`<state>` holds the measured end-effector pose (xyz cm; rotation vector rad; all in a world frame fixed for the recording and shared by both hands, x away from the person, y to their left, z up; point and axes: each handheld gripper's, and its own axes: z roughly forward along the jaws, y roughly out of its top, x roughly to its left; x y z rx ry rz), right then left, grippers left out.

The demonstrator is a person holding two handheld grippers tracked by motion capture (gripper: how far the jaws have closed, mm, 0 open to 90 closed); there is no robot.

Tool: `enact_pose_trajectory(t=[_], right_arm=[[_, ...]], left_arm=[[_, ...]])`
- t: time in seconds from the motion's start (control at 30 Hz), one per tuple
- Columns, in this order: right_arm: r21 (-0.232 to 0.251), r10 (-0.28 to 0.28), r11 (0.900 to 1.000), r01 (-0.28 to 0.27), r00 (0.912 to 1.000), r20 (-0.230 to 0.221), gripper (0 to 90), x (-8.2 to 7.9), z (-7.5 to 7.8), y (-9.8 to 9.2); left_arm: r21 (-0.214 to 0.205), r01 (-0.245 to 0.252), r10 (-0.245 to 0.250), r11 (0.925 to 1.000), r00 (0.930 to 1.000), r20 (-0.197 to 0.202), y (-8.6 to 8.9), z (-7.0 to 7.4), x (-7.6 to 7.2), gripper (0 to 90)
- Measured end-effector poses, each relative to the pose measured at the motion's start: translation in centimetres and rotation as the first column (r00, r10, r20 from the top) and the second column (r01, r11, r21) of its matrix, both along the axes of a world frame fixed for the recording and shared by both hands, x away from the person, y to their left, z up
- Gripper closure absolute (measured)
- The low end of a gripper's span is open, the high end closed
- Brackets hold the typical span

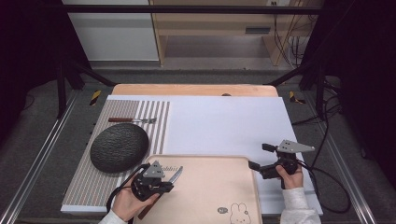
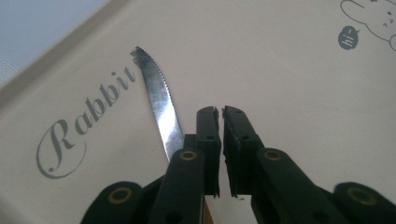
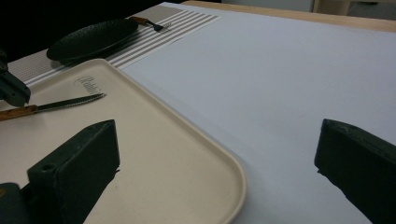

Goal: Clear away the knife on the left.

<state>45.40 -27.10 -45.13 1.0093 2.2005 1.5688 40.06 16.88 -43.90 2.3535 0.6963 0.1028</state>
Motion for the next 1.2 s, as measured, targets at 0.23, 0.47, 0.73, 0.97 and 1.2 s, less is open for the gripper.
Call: enact_pose_trajectory(t=[0.23, 0.47, 0.73, 0.97, 1.2], right_arm=[[-0.001, -0.001, 1.0, 0.001, 1.0, -0.001, 0.3, 0.0, 0.0, 0.0], [-0.003, 0.001, 1.0, -0.001, 1.0, 0.0, 0.3, 0.0, 0.0, 0.0], [-0.002, -0.002, 1.0, 0.002, 1.0, -0.001, 0.3, 0.0, 0.0, 0.0], [-0.001, -0.002, 1.0, 0.002, 1.0, 0.001, 0.3, 0.0, 0.0, 0.0], [-0.002, -0.002, 1.0, 0.002, 1.0, 0.001, 0.3, 0.0, 0.0, 0.0]], left_arm=[[0.026, 0.028, -0.028, 0.9992, 0.9995, -0.018, -0.2, -0.6, -0.2, 90.0], [0.052, 0.034, -0.033, 0.998, 0.9992, -0.023, -0.2, -0.9, -0.3, 90.0], [0.099, 0.032, -0.031, 0.9945, 0.9994, -0.015, -0.2, -1.4, -0.3, 90.0], [0.131, 0.023, -0.023, 0.9911, 0.9997, -0.003, -0.1, -1.5, -0.4, 90.0], [0.15, 0.016, -0.018, 0.9885, 0.9997, 0.015, 0.1, -1.5, -0.5, 90.0]])
